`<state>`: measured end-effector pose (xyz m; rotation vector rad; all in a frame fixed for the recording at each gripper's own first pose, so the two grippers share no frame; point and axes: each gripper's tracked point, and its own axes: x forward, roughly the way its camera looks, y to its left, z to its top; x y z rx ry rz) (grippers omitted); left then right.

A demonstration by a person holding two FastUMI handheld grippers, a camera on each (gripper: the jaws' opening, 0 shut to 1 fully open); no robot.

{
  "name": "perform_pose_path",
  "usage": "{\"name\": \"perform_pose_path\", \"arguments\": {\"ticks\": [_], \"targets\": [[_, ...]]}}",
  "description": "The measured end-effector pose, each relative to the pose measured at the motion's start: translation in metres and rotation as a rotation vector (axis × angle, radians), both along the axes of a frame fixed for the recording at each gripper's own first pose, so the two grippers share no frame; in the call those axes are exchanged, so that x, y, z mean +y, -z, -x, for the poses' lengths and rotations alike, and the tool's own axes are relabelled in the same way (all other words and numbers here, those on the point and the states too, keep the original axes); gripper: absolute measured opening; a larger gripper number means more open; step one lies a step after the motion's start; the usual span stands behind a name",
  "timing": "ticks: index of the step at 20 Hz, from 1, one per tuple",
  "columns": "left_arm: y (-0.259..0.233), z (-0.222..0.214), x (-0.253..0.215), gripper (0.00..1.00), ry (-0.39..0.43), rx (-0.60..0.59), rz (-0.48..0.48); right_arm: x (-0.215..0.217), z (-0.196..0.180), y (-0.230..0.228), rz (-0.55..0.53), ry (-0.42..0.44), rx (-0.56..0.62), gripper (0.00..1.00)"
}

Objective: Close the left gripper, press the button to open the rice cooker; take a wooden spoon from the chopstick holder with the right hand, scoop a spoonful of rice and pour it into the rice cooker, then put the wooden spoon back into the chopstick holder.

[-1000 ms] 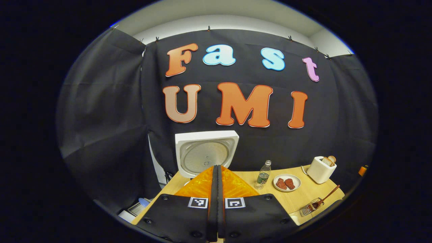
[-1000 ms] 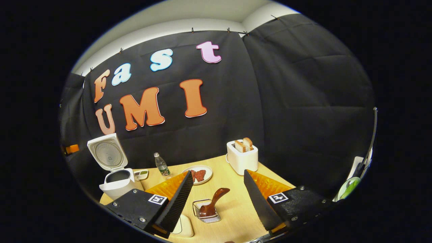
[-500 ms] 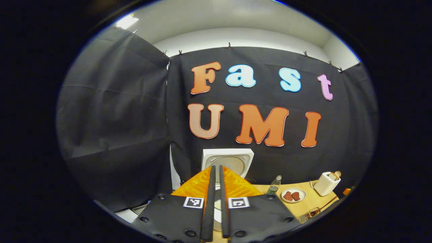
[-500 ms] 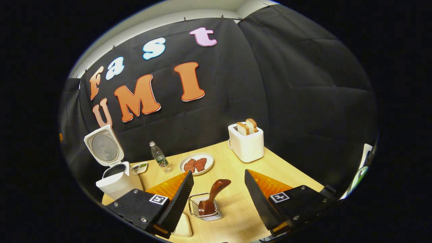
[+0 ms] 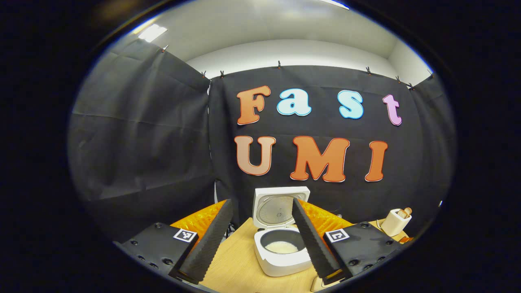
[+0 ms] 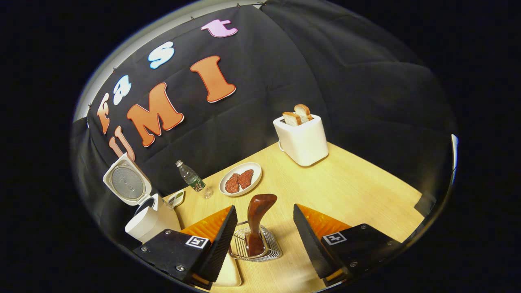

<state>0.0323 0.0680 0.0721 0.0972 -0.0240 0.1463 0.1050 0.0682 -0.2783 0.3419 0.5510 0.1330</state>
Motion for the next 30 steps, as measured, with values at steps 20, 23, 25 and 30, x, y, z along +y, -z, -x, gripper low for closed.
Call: {"name": "perform_pose_path", "arguments": {"ticks": [20,23,25,30], "targets": [[0.045,0.029,0.050,0.99,-0.114,0.092,0.107,0.036,-0.005,-0.023,-0.085,-0.009,0.030,0.18],[0.042,0.030,0.051,0.98,-0.093,0.077,0.101,0.037,0.000,-0.053,-0.077,-0.001,0.003,0.18],[0.036,0.029,0.053,0.98,-0.083,0.062,0.099,0.040,0.005,-0.079,-0.083,-0.006,-0.039,0.18],[0.023,0.027,0.063,0.99,-0.073,0.040,0.073,0.058,0.027,-0.126,-0.053,-0.058,-0.119,0.18]]}}
